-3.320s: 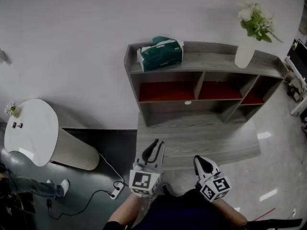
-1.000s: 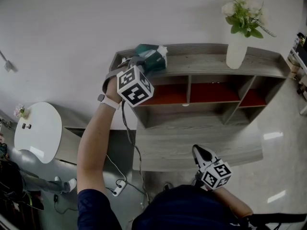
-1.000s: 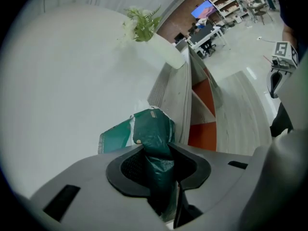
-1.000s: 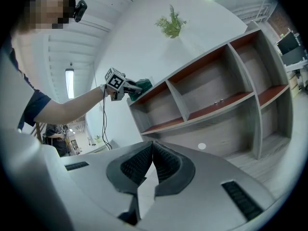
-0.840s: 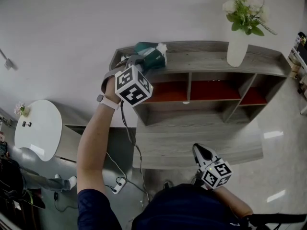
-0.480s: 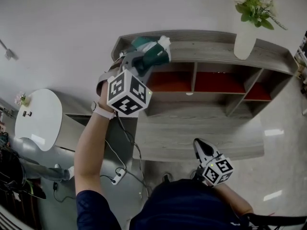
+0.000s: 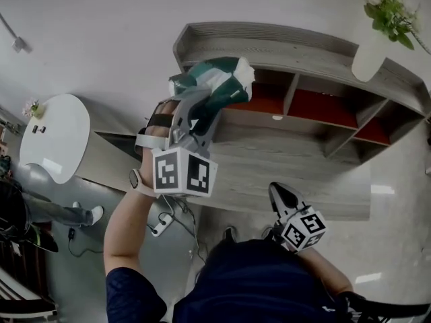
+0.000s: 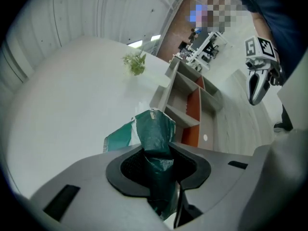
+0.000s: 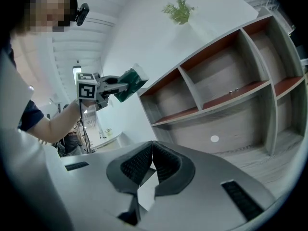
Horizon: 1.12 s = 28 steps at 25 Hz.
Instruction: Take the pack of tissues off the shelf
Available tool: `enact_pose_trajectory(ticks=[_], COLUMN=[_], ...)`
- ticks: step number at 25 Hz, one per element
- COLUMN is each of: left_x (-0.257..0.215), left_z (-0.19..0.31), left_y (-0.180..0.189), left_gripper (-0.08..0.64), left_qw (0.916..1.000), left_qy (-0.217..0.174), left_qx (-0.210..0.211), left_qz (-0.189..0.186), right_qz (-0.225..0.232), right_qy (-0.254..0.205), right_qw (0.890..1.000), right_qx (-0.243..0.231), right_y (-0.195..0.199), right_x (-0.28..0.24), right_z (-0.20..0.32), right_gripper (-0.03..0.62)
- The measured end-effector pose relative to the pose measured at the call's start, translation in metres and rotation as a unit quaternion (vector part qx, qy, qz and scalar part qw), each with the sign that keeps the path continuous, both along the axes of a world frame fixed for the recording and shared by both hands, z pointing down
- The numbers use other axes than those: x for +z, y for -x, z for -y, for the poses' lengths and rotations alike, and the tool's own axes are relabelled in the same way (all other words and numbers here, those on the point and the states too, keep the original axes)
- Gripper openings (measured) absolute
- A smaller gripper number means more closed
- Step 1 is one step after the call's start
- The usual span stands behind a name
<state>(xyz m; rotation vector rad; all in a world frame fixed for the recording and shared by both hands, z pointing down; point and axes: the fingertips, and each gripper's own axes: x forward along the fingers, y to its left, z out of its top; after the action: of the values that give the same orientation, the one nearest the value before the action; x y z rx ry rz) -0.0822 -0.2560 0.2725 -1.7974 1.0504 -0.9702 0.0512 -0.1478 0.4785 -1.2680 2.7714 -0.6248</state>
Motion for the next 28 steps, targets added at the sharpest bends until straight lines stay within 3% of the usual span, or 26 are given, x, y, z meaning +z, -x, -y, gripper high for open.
enact_pose_trajectory(ticks=[3,12,21,28], left_x=[0.032,0.136,0.236,0.297], left_z=[-0.006,-0.011,-0.008,-0.001], left_y=[0.008,0.021,0.018,0.02], left_gripper=[0.124,0.124,0.124,0.126], left_qw=[0.9998,0.9987,0.9955,0.9945], left_qy=[-0.006,0.036,0.083,0.096], left_qx=[-0.014,-0.035,-0.034,-0.036], left_qz=[0.01,-0.009,-0.028,-0.021], right_qz=[-0.004,-0.027,-0.043,-0.049], right_qy=[0.001,0.003,0.017,0.025], right_qw=[1.0,1.0,0.998,0.996], right_qx=[-0.009,-0.006,0.046,0.073], right_y=[0.007,0.008,-0.019,-0.025], right_x=[0.0,0.004,0.01,0.018], right_z=[0.002,0.004,0.001,-0.003], right_gripper=[0.014,0.014,0.014,0.014])
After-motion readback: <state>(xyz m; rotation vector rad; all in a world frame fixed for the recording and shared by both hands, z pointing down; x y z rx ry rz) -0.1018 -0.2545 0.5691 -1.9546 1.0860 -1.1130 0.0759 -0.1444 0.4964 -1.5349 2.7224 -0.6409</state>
